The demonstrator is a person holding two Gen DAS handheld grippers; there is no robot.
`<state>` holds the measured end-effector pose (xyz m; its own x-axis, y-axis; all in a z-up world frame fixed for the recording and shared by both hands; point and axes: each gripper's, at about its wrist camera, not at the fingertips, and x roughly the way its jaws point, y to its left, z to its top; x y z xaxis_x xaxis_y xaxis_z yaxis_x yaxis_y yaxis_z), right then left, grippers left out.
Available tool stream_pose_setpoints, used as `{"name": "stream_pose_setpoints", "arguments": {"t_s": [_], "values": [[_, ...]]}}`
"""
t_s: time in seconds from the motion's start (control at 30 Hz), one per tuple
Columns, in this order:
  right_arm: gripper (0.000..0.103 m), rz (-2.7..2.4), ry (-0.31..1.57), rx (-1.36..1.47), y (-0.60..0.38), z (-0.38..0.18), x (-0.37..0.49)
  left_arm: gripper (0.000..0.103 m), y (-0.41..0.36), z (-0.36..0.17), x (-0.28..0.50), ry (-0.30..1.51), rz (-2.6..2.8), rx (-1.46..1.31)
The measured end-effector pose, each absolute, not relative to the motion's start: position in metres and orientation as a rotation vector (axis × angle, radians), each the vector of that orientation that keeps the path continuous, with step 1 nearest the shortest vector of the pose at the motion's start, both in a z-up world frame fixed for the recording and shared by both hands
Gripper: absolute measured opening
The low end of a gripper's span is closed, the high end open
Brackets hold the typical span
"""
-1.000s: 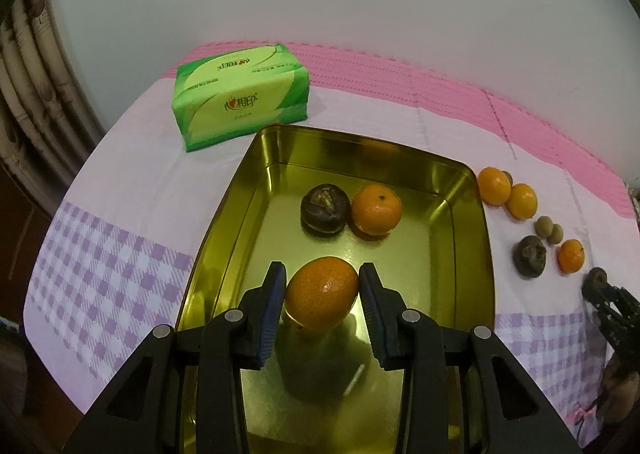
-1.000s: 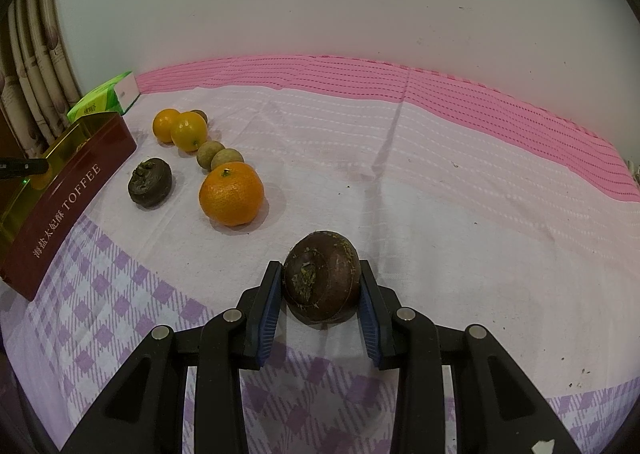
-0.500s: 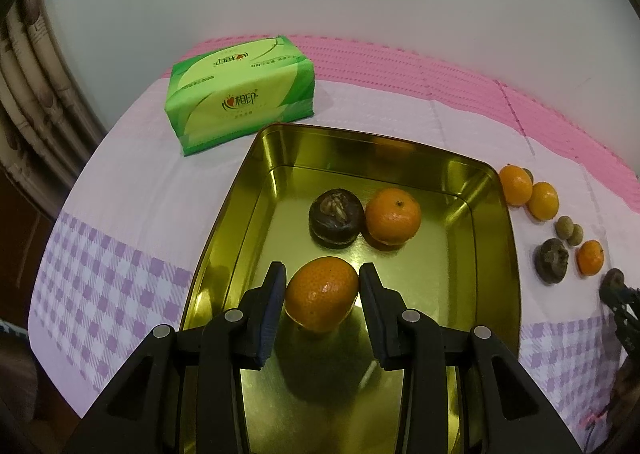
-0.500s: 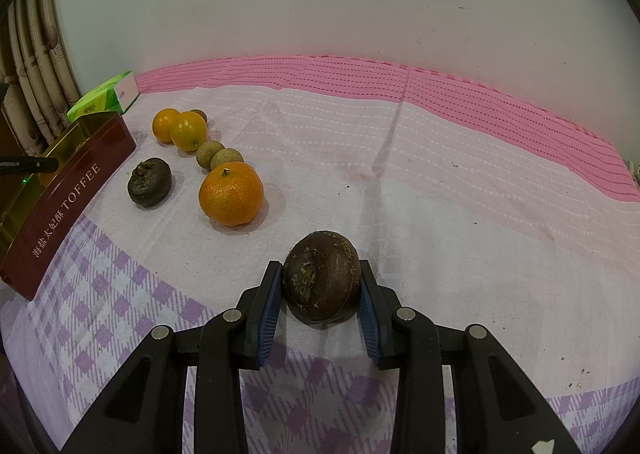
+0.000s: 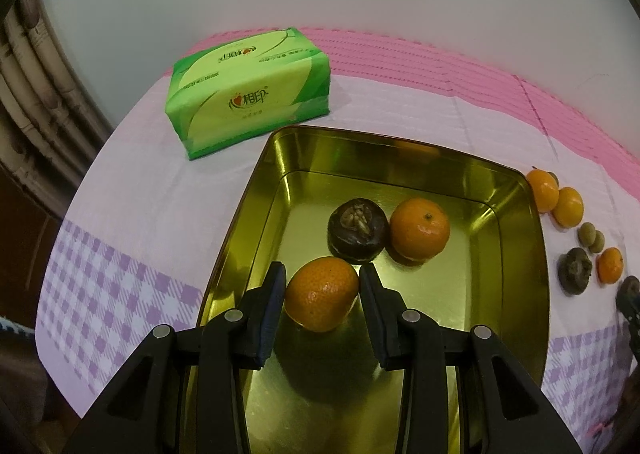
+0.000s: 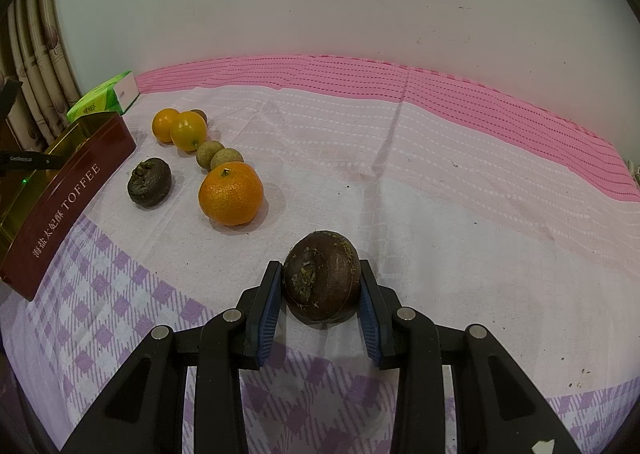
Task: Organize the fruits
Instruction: 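Lower the orange into the gold tray and open the left gripper, then withdraw the left gripper while the right gripper carries the dark fruit toward the tray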
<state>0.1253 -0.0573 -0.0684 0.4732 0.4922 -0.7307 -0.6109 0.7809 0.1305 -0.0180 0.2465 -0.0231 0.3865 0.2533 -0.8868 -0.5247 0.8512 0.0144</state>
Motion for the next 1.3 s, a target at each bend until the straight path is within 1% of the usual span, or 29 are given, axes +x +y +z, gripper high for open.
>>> {"name": "stream_pose_setpoints", "arguments": {"t_s": [0.23, 0.53, 0.6, 0.67, 0.77, 0.87, 1.03, 1.1, 1.17, 1.3], "values": [[0.033, 0.678, 0.84, -0.156, -0.057, -0.068, 0.125, 0.039, 0.25, -0.025, -0.011, 1.086, 0.506, -0.277], [0.033, 0.677, 0.84, -0.156, -0.057, -0.068, 0.125, 0.04, 0.237, -0.014, -0.005, 1.077, 0.522, -0.209], [0.033, 0.677, 0.84, -0.156, -0.057, -0.068, 0.125, 0.044, 0.233, -0.009, -0.007, 1.074, 0.535, -0.193], [0.033, 0.677, 0.84, -0.156, -0.057, -0.068, 0.125, 0.054, 0.23, -0.005, -0.01, 1.069, 0.549, -0.184], [0.033, 0.676, 0.84, -0.156, -0.057, -0.068, 0.125, 0.062, 0.222, 0.005, -0.017, 1.044, 0.558, -0.182], [0.033, 0.675, 0.84, -0.157, -0.057, -0.068, 0.125, 0.066, 0.213, 0.016, -0.024, 1.025, 0.55, -0.189], [0.033, 0.674, 0.839, -0.159, -0.058, -0.068, 0.125, 0.07, 0.198, 0.032, -0.052, 0.993, 0.534, -0.261], [0.033, 0.672, 0.839, -0.162, -0.058, -0.069, 0.125, 0.073, 0.188, 0.039, -0.072, 0.966, 0.533, -0.315], [0.033, 0.67, 0.838, -0.165, -0.058, -0.069, 0.125, 0.082, 0.179, 0.043, -0.093, 0.939, 0.545, -0.363], [0.033, 0.665, 0.837, -0.176, -0.055, -0.07, 0.125, 0.083, 0.165, 0.048, -0.13, 0.915, 0.592, -0.436]]}}
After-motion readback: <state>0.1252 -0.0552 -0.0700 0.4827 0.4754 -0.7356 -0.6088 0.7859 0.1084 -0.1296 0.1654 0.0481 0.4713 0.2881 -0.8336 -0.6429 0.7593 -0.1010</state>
